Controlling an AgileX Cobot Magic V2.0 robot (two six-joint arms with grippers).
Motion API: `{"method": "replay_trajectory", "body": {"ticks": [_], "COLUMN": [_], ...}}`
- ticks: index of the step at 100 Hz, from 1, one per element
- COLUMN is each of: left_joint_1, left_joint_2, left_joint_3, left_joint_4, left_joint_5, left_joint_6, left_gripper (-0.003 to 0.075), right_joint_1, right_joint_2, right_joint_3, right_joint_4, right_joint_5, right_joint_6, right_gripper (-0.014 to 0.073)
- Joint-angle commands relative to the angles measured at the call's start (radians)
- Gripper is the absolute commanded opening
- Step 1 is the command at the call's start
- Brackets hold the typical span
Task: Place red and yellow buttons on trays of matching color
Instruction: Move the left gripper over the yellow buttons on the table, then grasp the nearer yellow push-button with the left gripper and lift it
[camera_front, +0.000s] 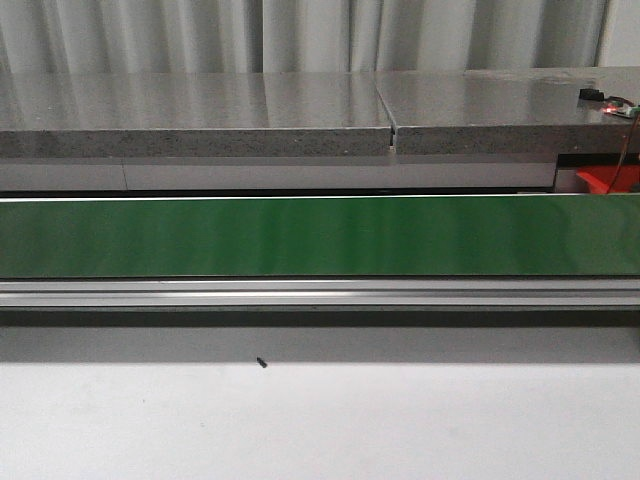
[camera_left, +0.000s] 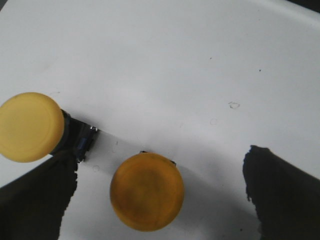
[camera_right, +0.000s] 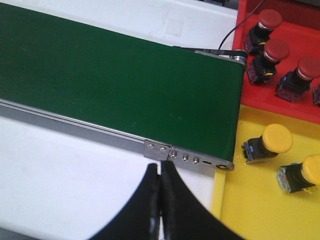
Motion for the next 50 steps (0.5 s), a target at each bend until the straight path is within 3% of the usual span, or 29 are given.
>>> {"method": "replay_trajectory", "body": {"ticks": [1,50], "left_joint_1": [0.001,-0.001], "left_joint_2": [-0.043,0.005], "left_joint_3": [-0.038,-0.041], "left_joint_4": [0.000,0.000], "left_joint_5": [-0.064,-0.064], "left_joint_6": [-0.001,-0.001], "left_gripper": [0.0640,0.0639], "right_joint_1": [0.000,0.000], "right_joint_2": [-0.004,-0.004], "right_joint_3": [-0.025,-0.025], "right_joint_4": [0.003,0.003], "right_joint_5": [-0.061,-0.060], "right_joint_6": [0.000,0.000], "right_gripper": [-0.0108,-0.0108]}}
